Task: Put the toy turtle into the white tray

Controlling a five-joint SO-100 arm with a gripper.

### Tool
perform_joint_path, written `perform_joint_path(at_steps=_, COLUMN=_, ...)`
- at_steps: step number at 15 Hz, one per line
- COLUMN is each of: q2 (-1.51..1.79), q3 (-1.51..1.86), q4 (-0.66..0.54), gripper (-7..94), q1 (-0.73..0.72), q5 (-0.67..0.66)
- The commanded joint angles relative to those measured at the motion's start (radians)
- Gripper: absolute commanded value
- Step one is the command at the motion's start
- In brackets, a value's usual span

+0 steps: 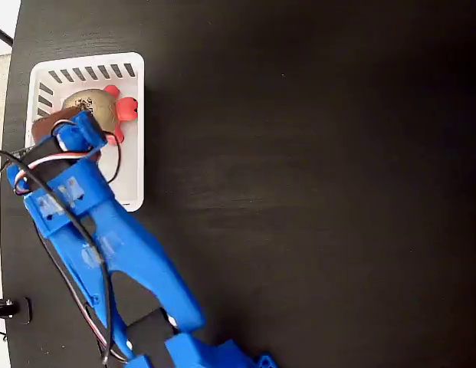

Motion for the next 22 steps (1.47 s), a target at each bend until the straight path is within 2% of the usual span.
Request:
perform_joint_path(at_steps=1, q2=0.221, q3=-0.026, q4=0.02, gripper=0, q1=0.025, q5=0.009)
perform_joint_path(at_steps=7, q2=0.736, q3=0.293, q4=-0.169, gripper=0, q1=0.213, q5=-0.037)
perform_joint_path(at_steps=12, q2=1.258, q3=1.046, q4=-0.407, gripper=0, q1=0.344, q5=-0.187)
perform_joint_path(at_steps=15, q2=1.511, q3=1.447, q4=-0.517, gripper=0, q1=0.396, q5=-0.227)
perform_joint_path(at_steps=19, q2=1.798, q3=1.773, q4=-0.485, gripper=0, q1=0.385, q5=-0.218)
perform_joint_path(at_steps=22, q2=1.996, q3=1.884, q4=-0.365, gripper=0, q1=0.368, q5=-0.206)
